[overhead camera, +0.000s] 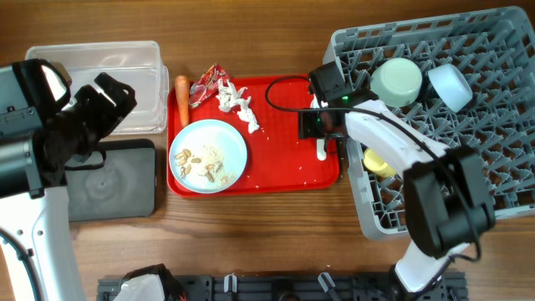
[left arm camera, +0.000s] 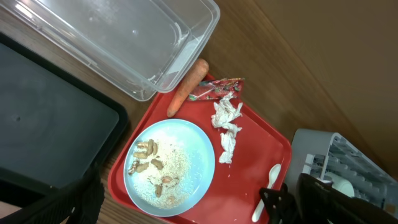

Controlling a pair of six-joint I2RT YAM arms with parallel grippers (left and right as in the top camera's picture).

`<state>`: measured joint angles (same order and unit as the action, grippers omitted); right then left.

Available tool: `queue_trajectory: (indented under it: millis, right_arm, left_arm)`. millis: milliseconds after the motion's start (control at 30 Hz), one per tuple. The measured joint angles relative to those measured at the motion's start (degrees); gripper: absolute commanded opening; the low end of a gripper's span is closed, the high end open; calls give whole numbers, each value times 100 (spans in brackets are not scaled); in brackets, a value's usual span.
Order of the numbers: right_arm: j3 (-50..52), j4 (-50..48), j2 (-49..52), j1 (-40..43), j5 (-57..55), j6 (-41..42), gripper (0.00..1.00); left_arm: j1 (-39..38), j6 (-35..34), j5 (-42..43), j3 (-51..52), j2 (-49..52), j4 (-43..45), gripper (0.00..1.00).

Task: Sort waste into correct bins and load items into the dishwasher rack
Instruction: 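Grasp the white spoon with the right gripper and place it in the rack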

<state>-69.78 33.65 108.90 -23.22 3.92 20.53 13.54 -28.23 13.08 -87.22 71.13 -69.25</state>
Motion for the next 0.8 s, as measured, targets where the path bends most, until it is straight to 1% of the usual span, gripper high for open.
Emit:
queue_trajectory:
  millis: [33, 67, 100, 167, 200, 233, 300, 500, 633, 733, 800]
  right_arm:
    - [0, -35, 76, 0, -37, -7, 59]
    - [0, -57, 153, 0, -76, -17, 53]
    - [0, -90, 245, 0, -107, -28, 37]
    - [-20, -173, 297, 0, -170, -92, 16]
    - [-26, -177, 323, 2, -205, -83, 10]
    - [-35, -166, 334, 7, -203, -79, 7]
    - [-48, -146, 339, 13, -173, -107, 4]
    - [-44, -20, 181, 11, 170, -107, 4]
    - [-2, 20, -636, 24, 310, -109, 4]
    - [-7, 17, -1620, 122, 238, -129, 4]
    - [-20, 22, -2234, 275, -7, -313, 5]
  left_arm:
    - [0, 0, -2, 0, 0, -2, 100]
    - [0, 0, -2, 0, 0, 0, 100]
    - [0, 0, -2, 0, 0, -2, 100]
    - [0, 0, -2, 0, 0, -2, 100]
    - [0, 0, 0, 0, 0, 0, 100]
    - [0, -2, 0, 0, 0, -2, 100]
    - [0, 0, -2, 0, 0, -2, 100]
    - [0, -2, -2, 0, 0, -2, 100]
    - [0, -2, 0, 0, 0, -2, 100]
    - [0, 0, 0, 0, 0, -2, 100]
    - [0, 0, 0, 0, 0, -2, 100]
